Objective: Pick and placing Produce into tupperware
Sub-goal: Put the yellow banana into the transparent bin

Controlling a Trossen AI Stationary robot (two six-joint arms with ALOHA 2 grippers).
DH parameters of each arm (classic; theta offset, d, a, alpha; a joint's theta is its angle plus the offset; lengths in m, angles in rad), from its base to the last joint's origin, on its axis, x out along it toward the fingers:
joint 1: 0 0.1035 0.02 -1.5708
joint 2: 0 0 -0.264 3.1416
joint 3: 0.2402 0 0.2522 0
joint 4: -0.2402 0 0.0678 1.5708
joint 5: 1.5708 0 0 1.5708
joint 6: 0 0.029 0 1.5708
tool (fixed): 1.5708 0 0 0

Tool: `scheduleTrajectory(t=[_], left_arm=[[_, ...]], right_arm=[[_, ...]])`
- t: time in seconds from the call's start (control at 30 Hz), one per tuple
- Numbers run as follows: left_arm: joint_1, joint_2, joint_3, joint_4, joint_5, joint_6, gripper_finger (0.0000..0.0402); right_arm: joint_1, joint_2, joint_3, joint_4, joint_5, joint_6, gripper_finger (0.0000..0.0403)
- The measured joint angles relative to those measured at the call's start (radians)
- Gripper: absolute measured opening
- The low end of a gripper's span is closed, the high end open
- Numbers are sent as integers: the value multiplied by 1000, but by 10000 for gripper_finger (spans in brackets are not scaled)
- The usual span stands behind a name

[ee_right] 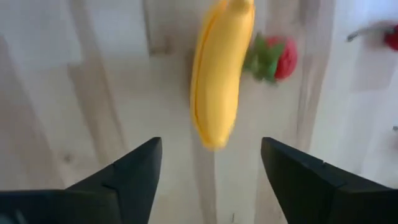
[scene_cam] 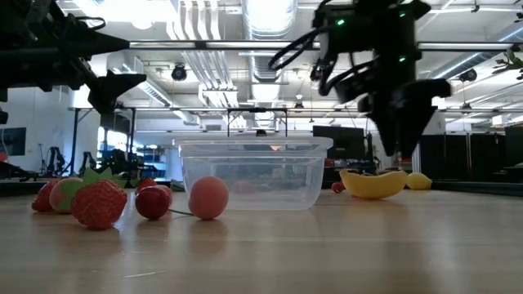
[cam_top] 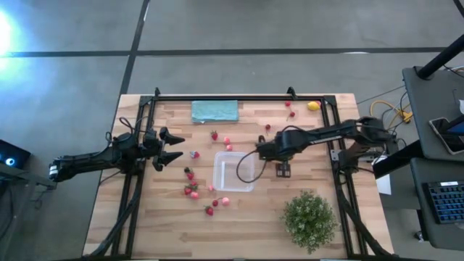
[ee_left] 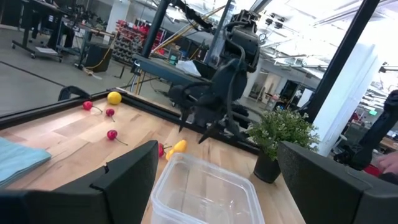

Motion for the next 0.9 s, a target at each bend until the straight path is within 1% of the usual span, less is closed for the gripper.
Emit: scheduleTrajectory(t=[0.07, 0.17, 0.27, 0.33, 0.53, 0.67, 0.9], left_arm=[[0, 0, 0, 1, 0, 0, 314], [0, 0, 0, 1, 0, 0, 314], [0, 1, 0, 0, 0, 0, 314], [0, 1, 0, 0, 0, 0, 314], [0, 0, 0, 0, 0, 0, 314], [0, 0, 0, 0, 0, 0, 314], [0, 0, 0, 0, 0, 0, 314]], right_arm=[[8, -58, -41, 25, -20, 1, 275], [12, -136, -88, 109, -51, 13, 289], [11, -186, -121, 239, -67, 31, 303], [11, -197, -141, 276, -66, 32, 312], [11, -173, -206, 276, -53, 58, 328], [13, -138, -216, 293, -17, 61, 329], [13, -52, -215, 313, 13, 55, 325]])
